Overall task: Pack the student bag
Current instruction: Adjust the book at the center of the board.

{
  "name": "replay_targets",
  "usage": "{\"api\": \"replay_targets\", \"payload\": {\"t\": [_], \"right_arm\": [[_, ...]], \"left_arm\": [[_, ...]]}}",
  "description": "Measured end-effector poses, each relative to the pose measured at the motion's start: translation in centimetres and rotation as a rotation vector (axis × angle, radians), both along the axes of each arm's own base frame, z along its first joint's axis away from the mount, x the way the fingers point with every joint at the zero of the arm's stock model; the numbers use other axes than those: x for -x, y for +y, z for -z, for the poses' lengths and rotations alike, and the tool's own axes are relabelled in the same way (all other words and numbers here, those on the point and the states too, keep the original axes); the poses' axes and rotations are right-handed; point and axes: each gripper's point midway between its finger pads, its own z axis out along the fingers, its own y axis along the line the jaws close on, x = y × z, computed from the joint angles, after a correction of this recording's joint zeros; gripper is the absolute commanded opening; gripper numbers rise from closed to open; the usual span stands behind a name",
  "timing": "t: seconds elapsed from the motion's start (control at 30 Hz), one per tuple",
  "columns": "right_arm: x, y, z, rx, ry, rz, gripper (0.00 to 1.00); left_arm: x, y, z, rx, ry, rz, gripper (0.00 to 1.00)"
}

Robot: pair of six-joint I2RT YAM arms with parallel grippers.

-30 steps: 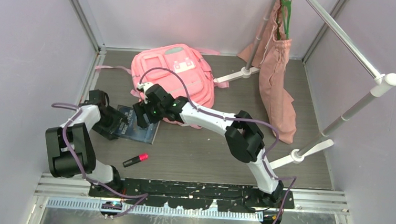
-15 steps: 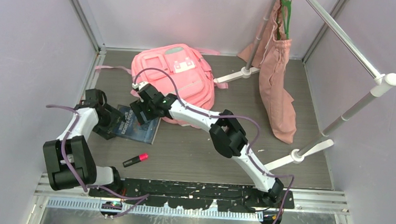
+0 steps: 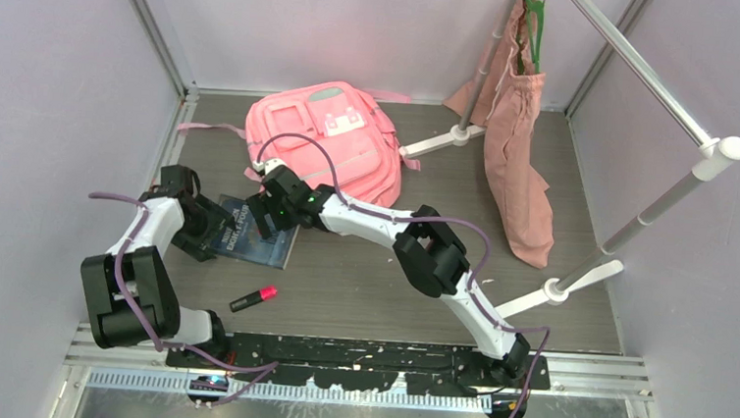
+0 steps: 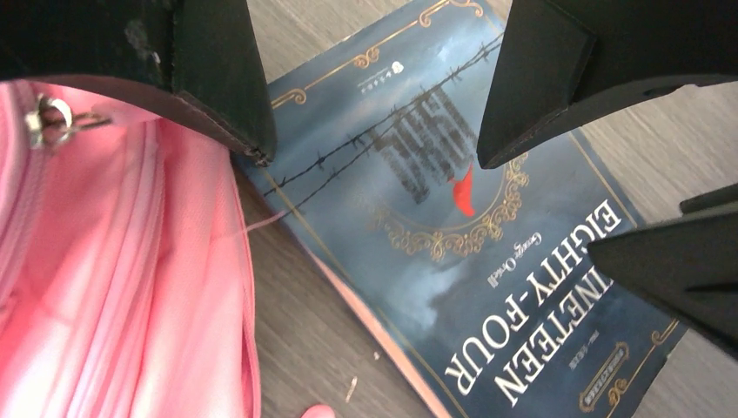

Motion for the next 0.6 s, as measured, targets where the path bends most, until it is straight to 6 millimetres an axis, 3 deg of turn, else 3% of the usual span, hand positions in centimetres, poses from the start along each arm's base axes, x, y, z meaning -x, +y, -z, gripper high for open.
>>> {"api": "replay_targets", "payload": {"t": [0.37,0.6], "right_arm": [[3.9,-0.4,-0.2,-0.02,0.086,-0.053,0.91],[3.6,-2.1,-0.6,0.031,0.059,-0.008,0.91]], "left_arm": [[0.1,-0.2,1.0,0.024,0.038,0.021,0.76],[-1.5,0.1,-0.2,0.014,0.002,0.05,0.75]]}}
